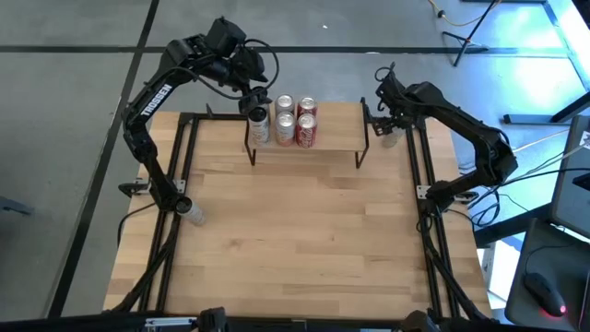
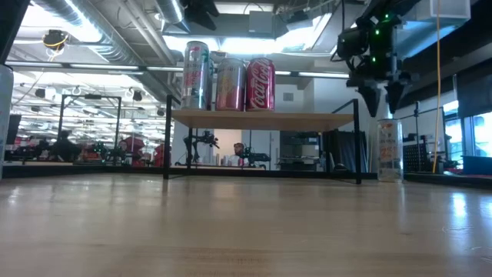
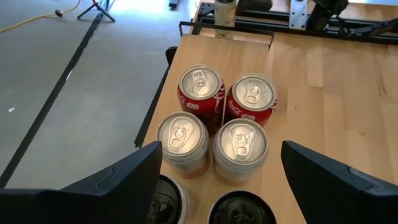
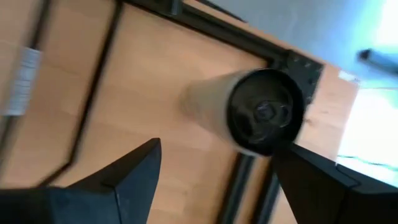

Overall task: Place canned beverage on shelf
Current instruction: Put the white yellow soda can on the shelf

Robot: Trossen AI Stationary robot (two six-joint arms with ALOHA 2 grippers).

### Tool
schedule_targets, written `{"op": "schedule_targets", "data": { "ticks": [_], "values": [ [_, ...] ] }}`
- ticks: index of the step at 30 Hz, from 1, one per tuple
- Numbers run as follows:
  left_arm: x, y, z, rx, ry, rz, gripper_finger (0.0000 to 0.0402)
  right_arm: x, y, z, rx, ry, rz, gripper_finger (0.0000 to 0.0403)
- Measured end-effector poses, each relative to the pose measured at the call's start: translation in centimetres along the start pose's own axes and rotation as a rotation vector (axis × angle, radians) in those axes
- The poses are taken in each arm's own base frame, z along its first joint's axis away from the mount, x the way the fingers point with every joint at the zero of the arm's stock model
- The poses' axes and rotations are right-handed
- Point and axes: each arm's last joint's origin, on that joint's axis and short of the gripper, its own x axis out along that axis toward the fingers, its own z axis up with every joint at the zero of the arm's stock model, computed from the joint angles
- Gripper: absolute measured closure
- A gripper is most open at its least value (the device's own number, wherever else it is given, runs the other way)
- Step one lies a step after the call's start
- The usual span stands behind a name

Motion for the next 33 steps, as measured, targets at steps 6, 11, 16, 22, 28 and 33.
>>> {"op": "schedule_targets", "data": {
  "ticks": [6, 11, 16, 22, 28, 33],
  "values": [
    [0.0, 0.0, -0.1, -0.003, 0.015, 0.002, 0.0085, -4.5, -1.1, 0.8, 0.050, -0.128, 0.059, 0.0109],
    [0.0, 0.0, -0.1, -0.004, 0.016, 0.001, 0.0085, -6.3, -1.6, 1.0, 0.041, -0.190, 0.040, 0.0109],
    [0.0, -0.1, -0.1, -0.004, 0.016, -0.005, 0.0085, -5.8, -2.0, 1.0, 0.021, -0.147, 0.018, 0.0109],
    [0.0, -0.1, -0.3, -0.008, 0.032, -0.012, 0.0085, -5.3, -3.4, 1.5, 0.081, -0.127, 0.067, 0.0089],
    [0.0, -0.1, -0.3, -0.008, 0.032, -0.012, 0.0085, -4.1, -4.5, 2.5, 0.115, -0.085, 0.157, 0.0012],
    [0.0, -0.1, -0.3, -0.008, 0.032, -0.012, 0.0085, -3.9, -4.7, 2.6, 0.146, -0.092, 0.102, 0.0025]
  ]
}}
